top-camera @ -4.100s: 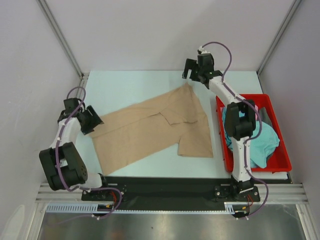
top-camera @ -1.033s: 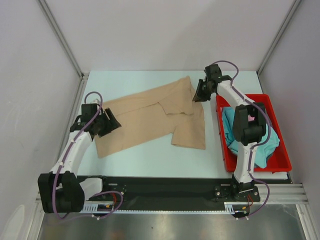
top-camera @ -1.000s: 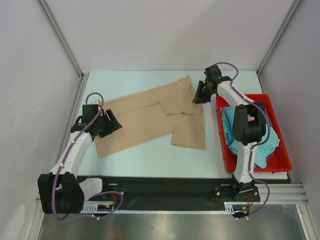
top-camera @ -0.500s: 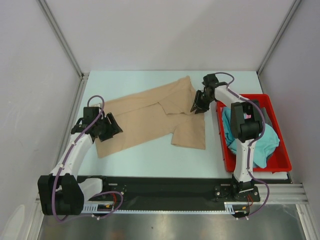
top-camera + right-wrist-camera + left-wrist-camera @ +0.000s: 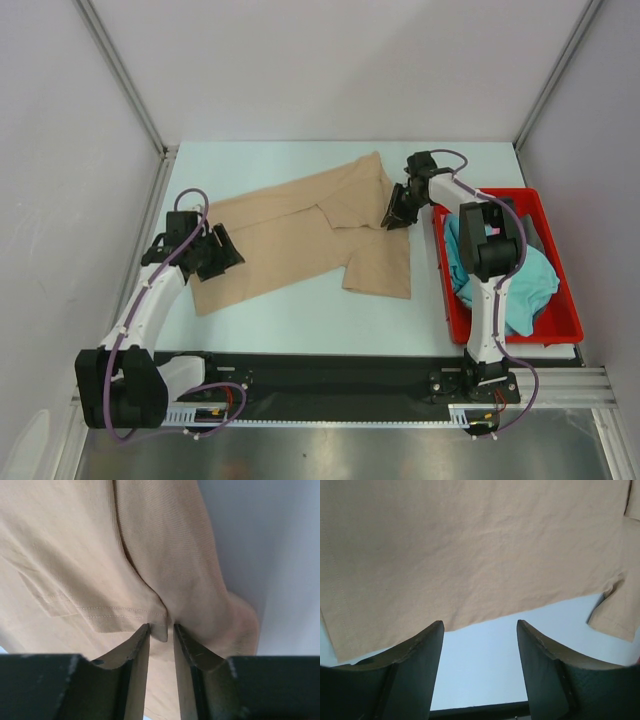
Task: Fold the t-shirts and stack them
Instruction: Fold the tshirt
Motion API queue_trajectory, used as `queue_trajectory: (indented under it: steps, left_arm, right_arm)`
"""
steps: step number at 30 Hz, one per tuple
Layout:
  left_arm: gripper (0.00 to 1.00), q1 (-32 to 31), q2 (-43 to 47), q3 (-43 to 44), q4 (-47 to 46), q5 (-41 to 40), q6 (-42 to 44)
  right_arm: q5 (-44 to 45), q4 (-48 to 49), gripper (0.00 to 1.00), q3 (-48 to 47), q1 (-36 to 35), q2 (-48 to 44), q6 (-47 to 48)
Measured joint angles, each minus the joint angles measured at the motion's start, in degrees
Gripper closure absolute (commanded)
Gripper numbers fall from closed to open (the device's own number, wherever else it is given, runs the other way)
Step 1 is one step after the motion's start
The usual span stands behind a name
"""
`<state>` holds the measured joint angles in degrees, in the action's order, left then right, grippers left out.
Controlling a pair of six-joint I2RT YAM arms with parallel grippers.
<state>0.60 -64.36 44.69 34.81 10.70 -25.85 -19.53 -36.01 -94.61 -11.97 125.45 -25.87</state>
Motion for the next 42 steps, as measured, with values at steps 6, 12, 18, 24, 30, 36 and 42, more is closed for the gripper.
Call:
queue_trajectory:
  steps: [6,12,18,24,30,36,42]
  left_arm:
    - [0.34,0.0,-0.9,2.2,1.0,-1.7,0.5]
    - [0.35,0.4,-1.6,4.3,1.7,-5.1,0.2]
    - [0.41,4.0,-2.0,3.7,3.2,-8.0,-3.8]
    - [0.44,10.2,-2.0,-0.6,6.1,-10.3,-10.4]
    - [0.52,12.2,-2.0,-2.5,12.1,-14.6,-17.1]
    - [0.52,14.6,-2.6,-6.7,14.8,-16.2,-22.3]
    - [0.48,18.3,-5.0,-8.2,15.7,-17.6,-23.2]
  right_arm:
    - [-0.5,0.5,1.00,0.0,0.7,0.2,-0.5]
    - [0.4,0.0,1.00,0.0,0.9,0.1,-0.6]
    - [1.7,-0.1,1.00,1.6,0.9,-1.1,-1.1]
    - [2.6,-0.8,0.58,1.7,0.9,-1.3,-1.5]
    - [6.1,-6.3,0.43,1.0,-0.3,-4.9,1.0]
    - [6.6,-8.3,0.40,6.3,-3.5,-14.7,2.5]
    - [5.5,-8.4,0.39,13.9,-5.5,-19.9,3.5]
